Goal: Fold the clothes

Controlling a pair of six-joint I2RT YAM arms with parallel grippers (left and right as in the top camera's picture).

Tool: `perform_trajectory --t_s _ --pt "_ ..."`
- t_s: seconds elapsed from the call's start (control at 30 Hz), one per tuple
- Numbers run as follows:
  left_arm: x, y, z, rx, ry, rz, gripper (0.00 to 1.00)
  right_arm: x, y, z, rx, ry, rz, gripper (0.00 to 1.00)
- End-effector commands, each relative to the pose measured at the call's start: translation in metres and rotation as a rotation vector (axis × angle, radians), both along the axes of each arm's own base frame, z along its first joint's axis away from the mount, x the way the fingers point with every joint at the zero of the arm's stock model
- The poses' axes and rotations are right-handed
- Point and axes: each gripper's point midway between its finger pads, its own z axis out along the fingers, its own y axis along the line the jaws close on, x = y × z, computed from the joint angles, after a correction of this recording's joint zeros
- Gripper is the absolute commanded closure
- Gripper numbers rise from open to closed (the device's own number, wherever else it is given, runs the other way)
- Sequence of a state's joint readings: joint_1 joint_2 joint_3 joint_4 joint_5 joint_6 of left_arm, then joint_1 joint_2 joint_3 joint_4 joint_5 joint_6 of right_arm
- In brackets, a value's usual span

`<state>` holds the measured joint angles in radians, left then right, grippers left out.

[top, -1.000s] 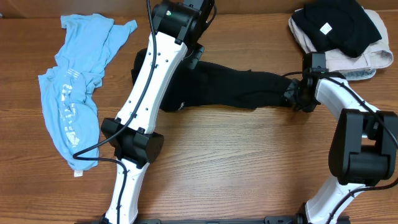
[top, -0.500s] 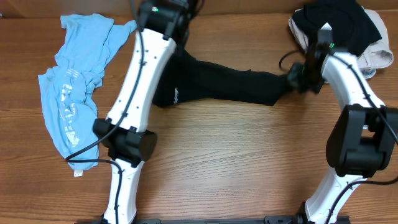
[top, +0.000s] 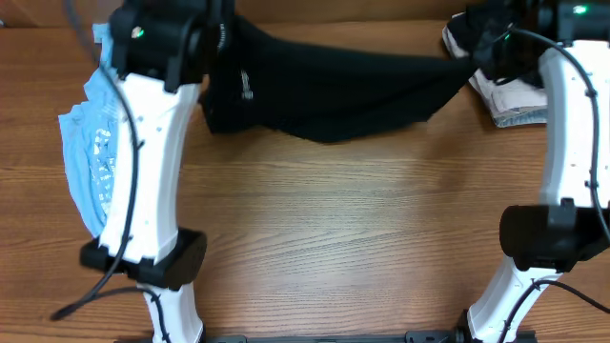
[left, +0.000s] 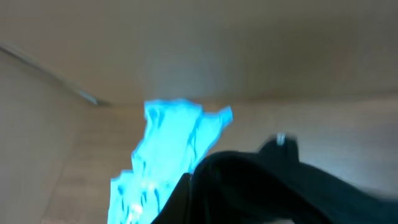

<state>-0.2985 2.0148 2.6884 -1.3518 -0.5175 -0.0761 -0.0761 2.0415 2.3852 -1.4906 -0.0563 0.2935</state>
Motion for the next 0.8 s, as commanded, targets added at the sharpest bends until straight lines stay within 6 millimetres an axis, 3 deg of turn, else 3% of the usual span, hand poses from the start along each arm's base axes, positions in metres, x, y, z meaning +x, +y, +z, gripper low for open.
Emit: perform_trajectory --t_s 0.0,0.17,0.37,0.53,0.67,0.77 --pt "-0.036 0.028 0.082 -0.032 -0.246 0.093 0.96 -0.012 -0.006 0.077 0.000 -0.182 -0.002 0.96" --pt "-0.076 0.043 0.154 -0.106 -0.485 0.119 0.96 -0.060 -0.024 0.176 -0.024 -0.447 -0.046 0.96" --pt "-0.126 0.059 0.200 -0.130 -0.621 0.113 0.96 -0.140 -0.039 0.267 -0.132 -0.736 -0.084 0.96" --pt "-0.167 0.071 0.217 -0.113 -0.661 0.108 0.96 -0.195 -0.029 0.303 -0.224 -0.856 -0.051 0.96" --pt "-0.186 0.077 0.222 -0.118 -0.674 0.108 0.96 -0.215 -0.023 0.313 -0.245 -0.899 -0.044 0.96" --pt "-0.187 0.077 0.219 -0.112 -0.660 0.107 0.96 -0.215 -0.023 0.313 -0.244 -0.898 -0.044 0.96"
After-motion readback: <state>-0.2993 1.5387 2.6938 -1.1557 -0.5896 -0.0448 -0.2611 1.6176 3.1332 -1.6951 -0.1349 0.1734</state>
